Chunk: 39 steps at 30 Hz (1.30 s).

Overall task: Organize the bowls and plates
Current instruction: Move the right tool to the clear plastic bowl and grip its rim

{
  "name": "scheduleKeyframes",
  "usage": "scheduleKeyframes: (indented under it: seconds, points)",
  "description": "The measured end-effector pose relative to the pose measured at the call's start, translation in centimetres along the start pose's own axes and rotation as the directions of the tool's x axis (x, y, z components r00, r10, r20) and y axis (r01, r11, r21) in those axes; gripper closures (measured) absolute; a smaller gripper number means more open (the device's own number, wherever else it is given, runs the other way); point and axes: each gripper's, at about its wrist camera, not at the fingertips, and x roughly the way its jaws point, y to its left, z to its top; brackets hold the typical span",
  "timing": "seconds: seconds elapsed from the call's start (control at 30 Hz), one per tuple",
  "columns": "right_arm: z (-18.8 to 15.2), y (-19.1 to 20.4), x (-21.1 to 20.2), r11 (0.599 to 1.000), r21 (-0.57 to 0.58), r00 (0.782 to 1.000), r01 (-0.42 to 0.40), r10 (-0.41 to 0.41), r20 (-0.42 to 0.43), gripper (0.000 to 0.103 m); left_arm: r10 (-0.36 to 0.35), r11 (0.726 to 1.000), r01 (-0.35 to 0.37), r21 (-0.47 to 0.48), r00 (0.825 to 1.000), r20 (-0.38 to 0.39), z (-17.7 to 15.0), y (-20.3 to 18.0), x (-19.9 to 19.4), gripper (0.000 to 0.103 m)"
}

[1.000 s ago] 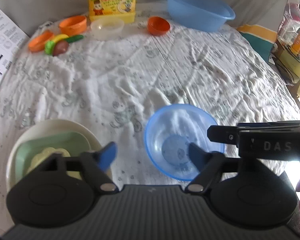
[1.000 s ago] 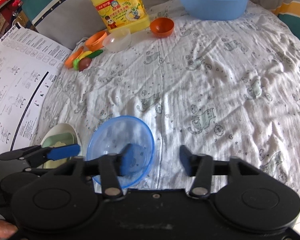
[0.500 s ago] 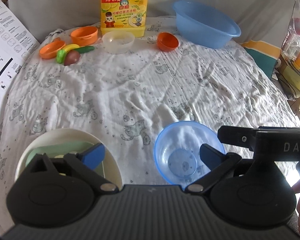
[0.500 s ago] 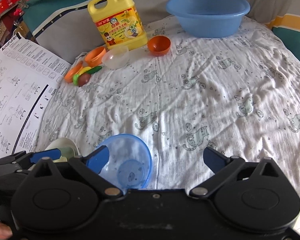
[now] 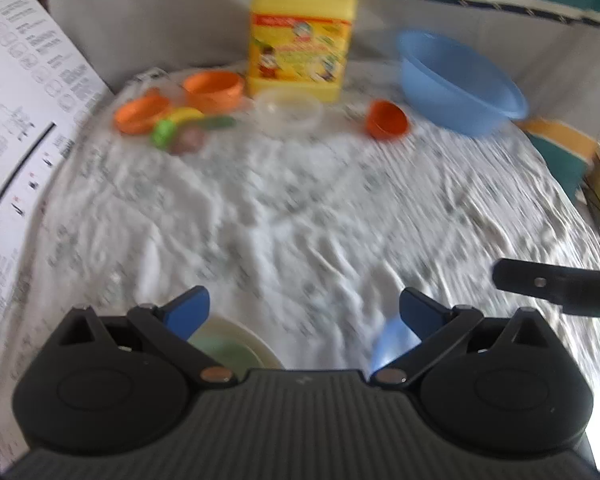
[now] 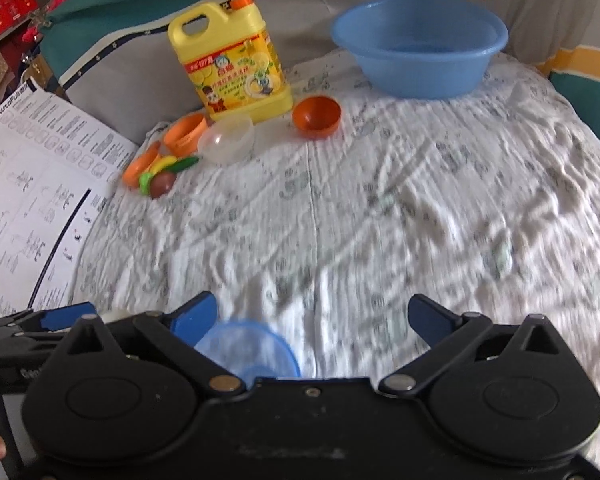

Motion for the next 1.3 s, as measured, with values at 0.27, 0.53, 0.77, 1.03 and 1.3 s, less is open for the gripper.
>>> scheduleKeyframes:
  seconds: [0.27,0.53,0.77,1.03,1.3]
  points:
    - [5.4,1.5,2.7,1.000,0.009,0.999,-0.023,0.023,0.042,0.000,0.088,0.996,-0.086,-0.035,0.994,0.057,5.6,3.2,2.1,0.000]
    - [10.0,3.7,7.9,0.998,0.025,0.998,-0.051,0.050,0.043,0.008,0.129,0.992,-0.127,-0.026,0.988,0.088,10.7,3.8,6.7,0.000]
    - [13.8,4.7,13.7,0.996,0.045,0.997,-0.072,0.071,0.016,0.026,0.119,0.992,-0.115,-0.040,0.988,0.100,14.0,4.3,11.9,0.006]
    - [16.5,5.4,20.0,0.990,0.091,0.993,-0.108,0.112,-0.042,0.056,0.078,0.996,-0.075,-0.054,0.995,0.065,16.1,4.3,17.2,0.030]
    - [16.7,6.2,24.2,0.988,0.084,0.986,-0.130,0.138,-0.092,0.087,0.035,0.998,-0.035,-0.050,0.999,0.003,16.5,4.2,20.5,0.072]
